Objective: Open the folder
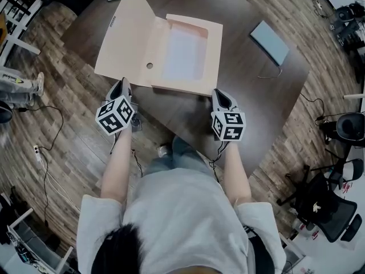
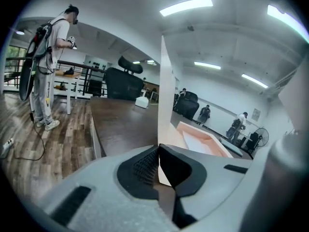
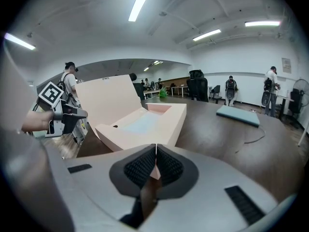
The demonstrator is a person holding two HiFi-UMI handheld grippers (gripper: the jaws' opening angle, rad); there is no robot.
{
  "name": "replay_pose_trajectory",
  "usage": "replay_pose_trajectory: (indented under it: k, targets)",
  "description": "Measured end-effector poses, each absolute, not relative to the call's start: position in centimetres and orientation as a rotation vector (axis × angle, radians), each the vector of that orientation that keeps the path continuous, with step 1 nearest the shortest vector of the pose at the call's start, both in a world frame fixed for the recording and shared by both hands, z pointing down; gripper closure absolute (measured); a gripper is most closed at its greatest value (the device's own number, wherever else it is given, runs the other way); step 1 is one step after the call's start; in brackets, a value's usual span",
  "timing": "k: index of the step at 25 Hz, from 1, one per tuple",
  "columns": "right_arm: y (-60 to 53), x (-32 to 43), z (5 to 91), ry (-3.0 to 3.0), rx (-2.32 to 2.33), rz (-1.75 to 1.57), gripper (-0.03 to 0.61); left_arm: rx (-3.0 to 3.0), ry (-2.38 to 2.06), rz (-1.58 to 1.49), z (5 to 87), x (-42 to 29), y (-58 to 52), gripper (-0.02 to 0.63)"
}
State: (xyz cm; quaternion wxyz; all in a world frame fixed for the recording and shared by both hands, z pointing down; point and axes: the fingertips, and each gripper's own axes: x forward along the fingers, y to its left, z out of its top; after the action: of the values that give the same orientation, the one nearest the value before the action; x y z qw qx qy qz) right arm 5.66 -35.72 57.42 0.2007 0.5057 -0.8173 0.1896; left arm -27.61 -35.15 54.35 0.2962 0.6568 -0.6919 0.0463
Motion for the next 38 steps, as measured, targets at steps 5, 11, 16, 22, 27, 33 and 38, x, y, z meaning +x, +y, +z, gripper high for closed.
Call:
replay_pose_trajectory:
  k: [5, 11, 16, 22, 27, 33, 38]
  targets:
    - [-35.7, 5.6, 57.5, -2.282, 1.409, 0.529, 0.566, 1.692, -1.856, 0.142, 55.6, -28.9, -35.1, 0.604]
    - [-35.4, 5.6, 57.4, -2.279, 1.397, 0.526, 0.566, 1.731, -1.842, 0.103, 54.7, -28.0, -35.0, 0.604]
    - [-35.4, 4.9, 56.5, -2.304, 1.388, 0.518, 0.566, 1.825, -1.815, 0.085, 53.0, -26.1, -35.3, 0.603]
    - [-34.8, 4.6, 54.4, -2.344, 1.418, 0.485, 0.566, 1.909, -1.745, 0.061, 51.8, -23.7, -35.1, 0.598]
    - [-34.2, 4.6, 52.5, -2.377, 1.445, 0.460, 0.566, 2.009, -1.701, 0.116, 51.1, -22.0, -35.1, 0.584]
    - [-33.3, 4.5, 50.4, -2.417, 1.480, 0.440, 0.566, 2.146, -1.636, 0.219, 50.5, -19.8, -34.4, 0.551]
    - [-32.5, 4.4, 48.8, -2.450, 1.500, 0.420, 0.566, 2.224, -1.617, 0.282, 49.8, -18.4, -33.4, 0.548]
